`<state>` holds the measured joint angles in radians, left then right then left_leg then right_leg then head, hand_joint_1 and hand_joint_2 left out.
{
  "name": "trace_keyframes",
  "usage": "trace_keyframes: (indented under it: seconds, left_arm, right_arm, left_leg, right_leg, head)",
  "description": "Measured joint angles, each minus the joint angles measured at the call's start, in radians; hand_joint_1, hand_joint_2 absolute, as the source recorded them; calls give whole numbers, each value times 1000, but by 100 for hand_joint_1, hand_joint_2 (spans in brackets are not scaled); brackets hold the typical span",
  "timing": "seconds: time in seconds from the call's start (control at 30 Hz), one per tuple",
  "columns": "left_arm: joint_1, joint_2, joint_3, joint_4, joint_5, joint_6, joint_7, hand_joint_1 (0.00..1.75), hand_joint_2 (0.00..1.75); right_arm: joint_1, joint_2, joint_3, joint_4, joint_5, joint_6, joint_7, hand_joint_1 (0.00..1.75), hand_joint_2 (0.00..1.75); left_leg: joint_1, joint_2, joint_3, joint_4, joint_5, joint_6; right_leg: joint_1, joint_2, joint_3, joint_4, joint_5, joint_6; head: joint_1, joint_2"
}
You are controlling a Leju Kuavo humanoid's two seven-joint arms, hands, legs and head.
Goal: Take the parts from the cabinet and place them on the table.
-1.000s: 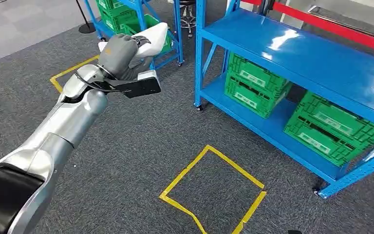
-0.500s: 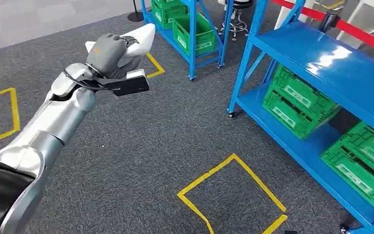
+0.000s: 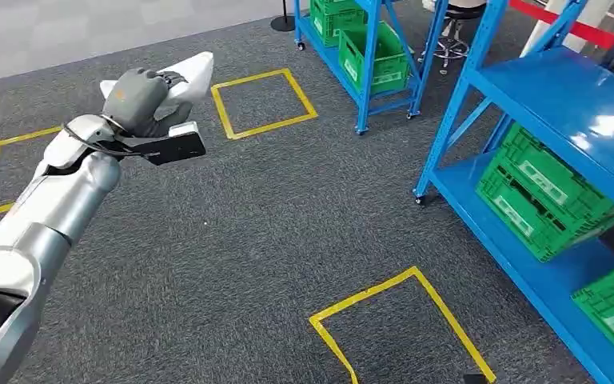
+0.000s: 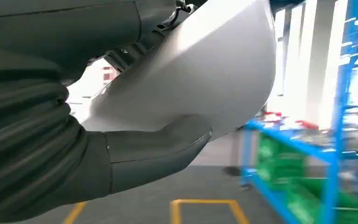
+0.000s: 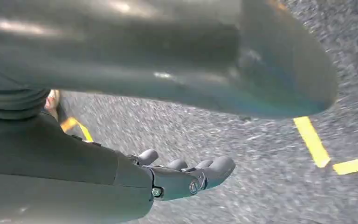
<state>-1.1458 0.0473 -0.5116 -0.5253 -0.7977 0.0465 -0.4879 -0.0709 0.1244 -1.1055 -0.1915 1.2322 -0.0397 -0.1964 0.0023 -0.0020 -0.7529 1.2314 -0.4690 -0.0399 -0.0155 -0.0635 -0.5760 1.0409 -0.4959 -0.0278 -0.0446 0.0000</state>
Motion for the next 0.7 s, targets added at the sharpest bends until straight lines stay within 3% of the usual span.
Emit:
trace_keyframes:
  seconds: [0.03,0.07,0.1,0.13,0.2,0.23,0.3,0.33,0.4,0.43,0.47,0.53,0.57,0.6,0.7]
  left_arm:
    - [0,6,0,-3,0,0,-1,175,175]
    - [-1,10,0,-8,0,0,-1,175,175]
    - [-4,11,0,-9,0,0,-1,175,175]
    - [-4,11,0,-11,0,-1,-1,175,175]
    - [-3,24,0,-12,0,-2,-1,175,175]
    - [-5,29,0,-14,0,-2,-1,175,175]
    - [-11,29,1,-19,0,-2,0,175,175]
    - [-11,28,1,-20,0,-2,5,175,175]
    - [1,29,1,-23,2,-2,7,175,175]
    - [8,31,1,-24,3,-4,9,175,175]
    - [12,35,1,-26,3,-5,11,175,175]
    - [16,45,1,-37,5,-5,18,175,175]
    - [16,49,1,-47,6,-6,24,175,175]
    - [17,53,1,-57,9,-6,32,175,175]
    - [37,74,1,-85,9,-10,45,175,175]
  right_arm:
    - [0,0,2,0,0,0,-1,0,0]
    - [0,0,4,0,0,0,-3,0,0]
    - [0,0,5,0,1,0,-3,0,0]
    - [-1,0,7,0,1,0,-4,0,0]
    - [-6,0,12,0,1,2,-3,0,0]
    - [-10,1,14,0,2,2,-4,0,0]
    - [-12,2,15,0,3,3,-7,0,0]
    - [-10,2,15,0,4,4,-6,0,0]
    - [-5,0,15,0,6,6,-6,0,0]
    - [-4,-1,15,0,6,10,-5,0,0]
    - [-3,-1,15,0,7,12,-5,0,0]
    - [-3,-1,17,0,12,16,-6,0,0]
    - [-3,-1,18,0,14,16,-7,0,0]
    - [-3,0,20,0,15,16,-10,0,0]
    - [-4,0,24,0,24,18,-11,0,0]
  left_leg:
    - [-2,18,51,-93,40,6]
    - [-8,62,97,-176,64,13]
    - [-27,84,115,-200,47,21]
    - [-21,65,112,-202,53,29]
    - [-27,39,109,-202,52,37]
    - [-24,25,115,-213,55,44]
    - [-14,6,122,-221,59,55]
    - [-13,-4,122,-221,60,61]
    - [-12,-33,122,-219,59,62]
    - [-11,-47,122,-217,59,61]
    - [-9,-62,122,-214,57,59]
    - [-4,-90,121,-203,52,51]
    - [-1,-101,117,-195,48,44]
    - [-4,-115,107,-186,44,35]
    - [7,-154,98,-196,58,11]
  right_leg:
    - [1,-13,5,0,-4,1]
    - [3,-26,11,0,-9,4]
    - [10,-38,12,2,-16,12]
    - [10,-49,14,1,-18,15]
    - [9,-75,23,-4,-21,22]
    - [9,-86,29,-4,-26,30]
    - [0,12,3,55,-63,37]
    - [0,43,-38,137,-102,39]
    - [0,60,-122,289,-152,43]
    - [0,61,-145,316,-147,43]
    - [-1,61,-143,292,-115,44]
    - [-7,74,-83,138,-17,47]
    - [-15,113,-45,54,23,52]
    - [-19,166,-36,28,4,59]
    - [-7,126,-31,26,9,38]
  head:
    - [0,0]
    - [0,0]
    - [-1,0]
    - [2,0]
    - [2,0]
    - [2,0]
    - [2,0]
    - [8,0]
    - [9,0]
    - [10,0]
    - [9,0]
    - [10,0]
    - [10,0]
    - [11,0]
    - [11,0]
